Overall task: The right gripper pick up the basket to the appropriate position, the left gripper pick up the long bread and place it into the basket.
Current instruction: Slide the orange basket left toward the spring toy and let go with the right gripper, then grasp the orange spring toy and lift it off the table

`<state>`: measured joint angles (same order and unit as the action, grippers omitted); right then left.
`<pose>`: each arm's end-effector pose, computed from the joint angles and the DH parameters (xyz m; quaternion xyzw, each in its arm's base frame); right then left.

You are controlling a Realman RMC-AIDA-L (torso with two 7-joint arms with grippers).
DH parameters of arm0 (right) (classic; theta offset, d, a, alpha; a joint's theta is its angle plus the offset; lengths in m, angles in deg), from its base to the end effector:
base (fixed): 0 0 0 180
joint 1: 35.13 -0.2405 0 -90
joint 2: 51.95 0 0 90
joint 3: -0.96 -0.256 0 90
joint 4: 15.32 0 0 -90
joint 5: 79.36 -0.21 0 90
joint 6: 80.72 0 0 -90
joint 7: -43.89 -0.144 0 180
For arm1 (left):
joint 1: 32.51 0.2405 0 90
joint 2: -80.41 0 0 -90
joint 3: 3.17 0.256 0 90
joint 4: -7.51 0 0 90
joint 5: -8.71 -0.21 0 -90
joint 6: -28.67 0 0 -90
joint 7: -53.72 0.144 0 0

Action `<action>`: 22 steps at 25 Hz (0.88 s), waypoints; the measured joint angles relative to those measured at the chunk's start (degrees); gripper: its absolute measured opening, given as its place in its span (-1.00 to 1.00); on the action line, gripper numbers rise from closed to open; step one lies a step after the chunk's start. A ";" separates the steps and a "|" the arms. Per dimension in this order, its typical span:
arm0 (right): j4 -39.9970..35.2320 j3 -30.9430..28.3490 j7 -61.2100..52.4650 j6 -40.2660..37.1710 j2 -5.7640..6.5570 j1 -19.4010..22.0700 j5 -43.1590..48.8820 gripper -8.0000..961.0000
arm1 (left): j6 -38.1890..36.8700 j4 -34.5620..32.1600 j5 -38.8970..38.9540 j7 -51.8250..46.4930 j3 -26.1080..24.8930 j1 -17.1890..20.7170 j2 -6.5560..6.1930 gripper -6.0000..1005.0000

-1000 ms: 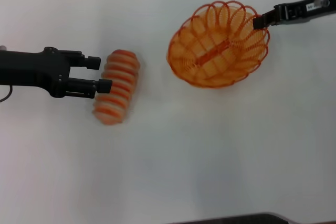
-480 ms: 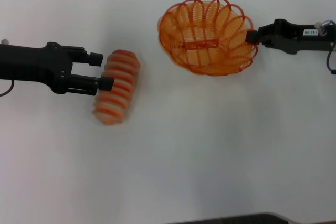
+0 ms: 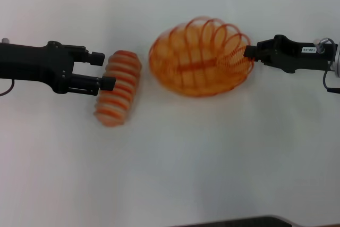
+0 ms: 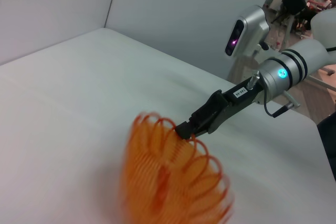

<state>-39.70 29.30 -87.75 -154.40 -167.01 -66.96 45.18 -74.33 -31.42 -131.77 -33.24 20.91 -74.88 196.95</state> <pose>0.3273 0.3390 -0.0017 -0.6569 0.7011 0.2494 0.1214 -0.2392 0.3437 0.0238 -0.9626 -0.2224 -0.1536 0.0179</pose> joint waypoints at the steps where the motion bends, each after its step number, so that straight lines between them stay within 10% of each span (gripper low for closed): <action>1: 0.01 -0.40 -0.01 0.10 -0.15 0.14 -0.01 -0.58 | 0.00 0.00 -0.01 0.00 0.00 0.00 0.00 0.55; 22: -9.26 -6.62 22.22 -6.20 0.13 5.37 -14.37 -0.06 | -0.08 0.00 0.05 -0.22 -0.01 0.50 0.35 0.55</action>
<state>-48.96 22.68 -65.53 -160.61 -166.89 -61.59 30.81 -74.41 -31.42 -131.73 -33.46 20.91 -74.38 197.30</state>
